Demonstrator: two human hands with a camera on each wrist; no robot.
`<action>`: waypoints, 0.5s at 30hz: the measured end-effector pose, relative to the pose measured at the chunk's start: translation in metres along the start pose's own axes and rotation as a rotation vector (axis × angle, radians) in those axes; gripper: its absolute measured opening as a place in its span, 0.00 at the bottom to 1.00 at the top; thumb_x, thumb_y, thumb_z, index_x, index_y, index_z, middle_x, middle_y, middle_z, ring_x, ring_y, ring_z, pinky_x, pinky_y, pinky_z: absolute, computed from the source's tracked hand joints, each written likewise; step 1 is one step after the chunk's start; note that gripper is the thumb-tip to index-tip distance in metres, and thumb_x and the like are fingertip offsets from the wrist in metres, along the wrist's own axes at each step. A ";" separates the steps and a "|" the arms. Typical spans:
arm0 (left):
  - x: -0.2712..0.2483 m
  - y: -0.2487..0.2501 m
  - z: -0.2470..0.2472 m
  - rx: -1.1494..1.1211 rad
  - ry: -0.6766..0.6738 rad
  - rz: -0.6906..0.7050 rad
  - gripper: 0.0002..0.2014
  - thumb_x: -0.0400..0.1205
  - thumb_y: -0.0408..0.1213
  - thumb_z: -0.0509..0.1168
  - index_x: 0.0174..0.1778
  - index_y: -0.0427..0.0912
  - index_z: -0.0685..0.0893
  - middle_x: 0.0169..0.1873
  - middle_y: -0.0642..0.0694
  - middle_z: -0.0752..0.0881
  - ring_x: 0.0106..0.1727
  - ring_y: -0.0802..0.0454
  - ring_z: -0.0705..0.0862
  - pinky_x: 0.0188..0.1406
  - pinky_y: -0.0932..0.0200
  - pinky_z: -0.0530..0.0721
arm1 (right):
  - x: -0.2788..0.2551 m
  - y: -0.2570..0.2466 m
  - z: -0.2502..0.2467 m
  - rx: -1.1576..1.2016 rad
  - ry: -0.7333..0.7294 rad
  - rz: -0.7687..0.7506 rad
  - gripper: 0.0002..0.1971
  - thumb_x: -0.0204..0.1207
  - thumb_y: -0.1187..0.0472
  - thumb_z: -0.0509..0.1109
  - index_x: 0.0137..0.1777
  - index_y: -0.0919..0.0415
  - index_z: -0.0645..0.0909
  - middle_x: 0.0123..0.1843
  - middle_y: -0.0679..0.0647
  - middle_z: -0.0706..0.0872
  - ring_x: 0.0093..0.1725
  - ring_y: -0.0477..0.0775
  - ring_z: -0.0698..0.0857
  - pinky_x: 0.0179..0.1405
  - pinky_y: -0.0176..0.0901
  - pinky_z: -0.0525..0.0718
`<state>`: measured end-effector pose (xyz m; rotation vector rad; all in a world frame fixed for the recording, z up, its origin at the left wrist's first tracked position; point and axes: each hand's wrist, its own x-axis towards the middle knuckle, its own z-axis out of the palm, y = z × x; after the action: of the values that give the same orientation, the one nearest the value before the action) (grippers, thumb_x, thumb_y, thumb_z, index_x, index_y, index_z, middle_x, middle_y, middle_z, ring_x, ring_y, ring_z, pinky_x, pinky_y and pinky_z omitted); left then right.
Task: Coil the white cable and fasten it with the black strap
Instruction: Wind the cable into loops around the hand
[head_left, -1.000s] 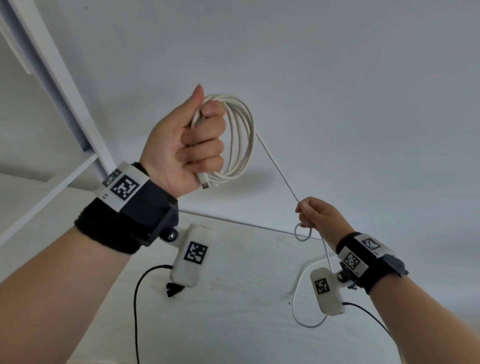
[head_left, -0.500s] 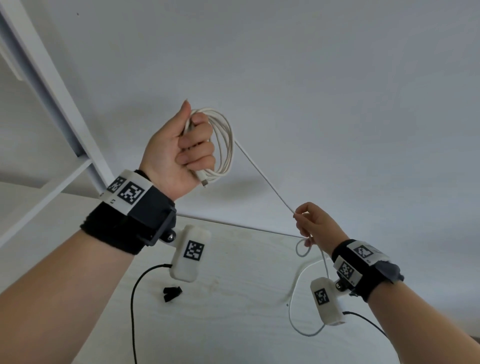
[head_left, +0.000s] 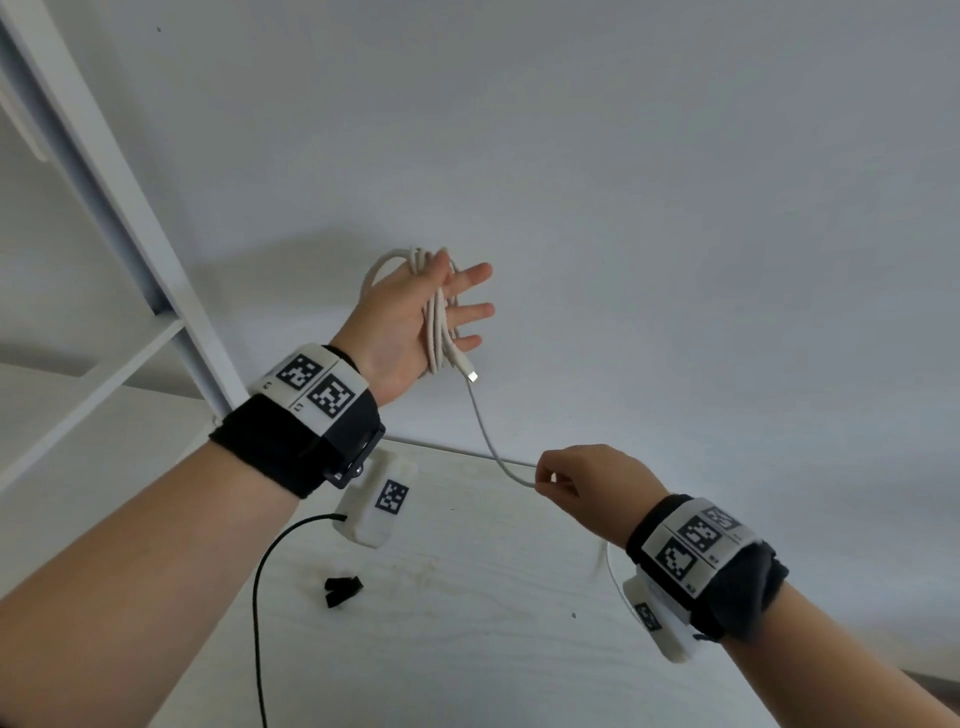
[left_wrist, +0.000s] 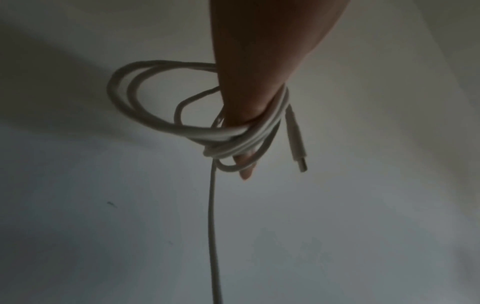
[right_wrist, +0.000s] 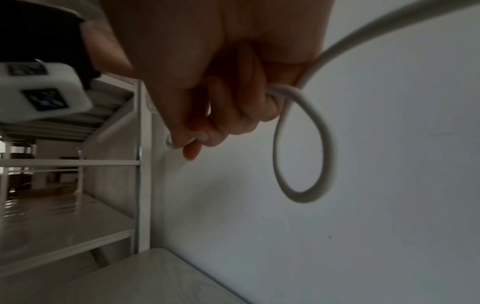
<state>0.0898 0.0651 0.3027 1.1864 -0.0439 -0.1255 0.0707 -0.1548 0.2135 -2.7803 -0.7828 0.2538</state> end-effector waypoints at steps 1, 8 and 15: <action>0.000 -0.002 0.002 0.057 0.019 -0.011 0.11 0.87 0.44 0.52 0.44 0.45 0.75 0.68 0.45 0.81 0.69 0.36 0.78 0.69 0.35 0.72 | -0.001 -0.005 -0.002 -0.017 -0.014 -0.021 0.08 0.79 0.52 0.59 0.48 0.51 0.80 0.43 0.48 0.84 0.43 0.50 0.79 0.40 0.42 0.78; -0.009 -0.017 0.016 0.474 0.023 -0.070 0.13 0.83 0.47 0.60 0.61 0.47 0.77 0.70 0.44 0.78 0.70 0.48 0.74 0.69 0.45 0.69 | -0.012 -0.036 -0.031 0.006 -0.004 -0.192 0.09 0.80 0.52 0.60 0.50 0.49 0.81 0.48 0.47 0.86 0.46 0.51 0.82 0.44 0.48 0.82; -0.021 -0.034 0.023 0.550 -0.146 -0.195 0.15 0.83 0.41 0.61 0.66 0.46 0.75 0.59 0.48 0.82 0.60 0.57 0.79 0.56 0.67 0.75 | -0.003 -0.040 -0.071 0.109 0.239 -0.339 0.06 0.77 0.55 0.64 0.45 0.51 0.82 0.40 0.46 0.85 0.36 0.48 0.78 0.37 0.50 0.82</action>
<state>0.0637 0.0338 0.2807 1.7283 -0.0957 -0.3901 0.0651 -0.1363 0.2927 -2.4631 -1.1173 -0.0937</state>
